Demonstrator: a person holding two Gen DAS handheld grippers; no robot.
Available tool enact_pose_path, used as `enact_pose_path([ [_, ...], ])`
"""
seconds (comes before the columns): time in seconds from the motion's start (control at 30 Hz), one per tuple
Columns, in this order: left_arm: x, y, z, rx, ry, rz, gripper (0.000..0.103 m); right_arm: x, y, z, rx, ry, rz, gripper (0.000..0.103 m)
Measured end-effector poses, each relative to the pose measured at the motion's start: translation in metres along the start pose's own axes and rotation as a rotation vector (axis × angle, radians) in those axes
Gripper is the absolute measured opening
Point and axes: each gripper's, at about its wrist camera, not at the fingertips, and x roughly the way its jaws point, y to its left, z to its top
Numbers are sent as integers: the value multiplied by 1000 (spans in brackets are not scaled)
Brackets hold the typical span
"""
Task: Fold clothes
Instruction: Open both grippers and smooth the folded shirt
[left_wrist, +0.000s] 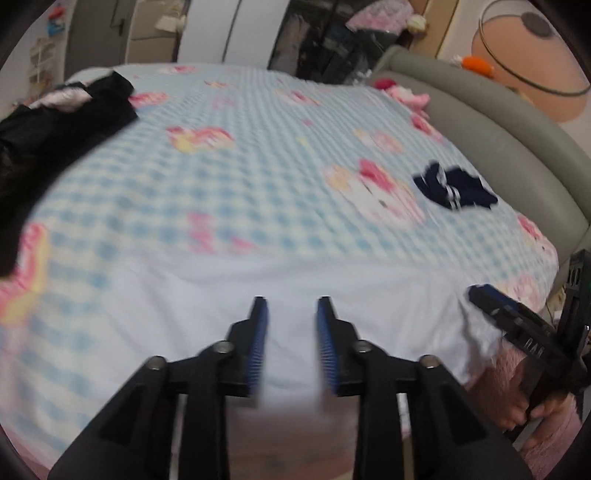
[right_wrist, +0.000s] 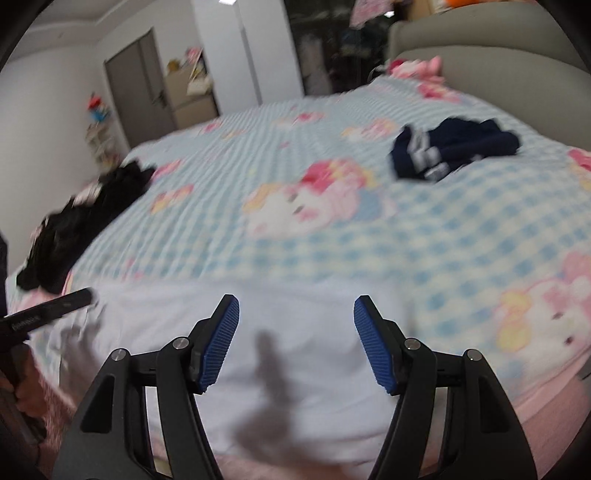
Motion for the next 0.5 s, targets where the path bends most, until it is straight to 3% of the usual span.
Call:
enact_pose_path([
  [0.07,3,-11,-6,22,-5,16,50,4,9,-14,-47,35,-16,66],
  [0.27,-7,2,-13,70,14,151,52,11,-8,-20,-50,101,-94,66],
  [0.33,-17,27,-15,-13,8,193,48,5,-18,-21,-30,103,-118,66],
  [0.37,-21,40,-17,-54,4,201,38,2,-23,-21,-21,104,-131,66],
  [0.43,-33,59,-18,-139,-16,142,38,-5,-33,-20,7,101,-155,66],
  [0.5,-45,52,-18,-135,-61,111,42,-10,-37,-20,40,87,-161,67],
])
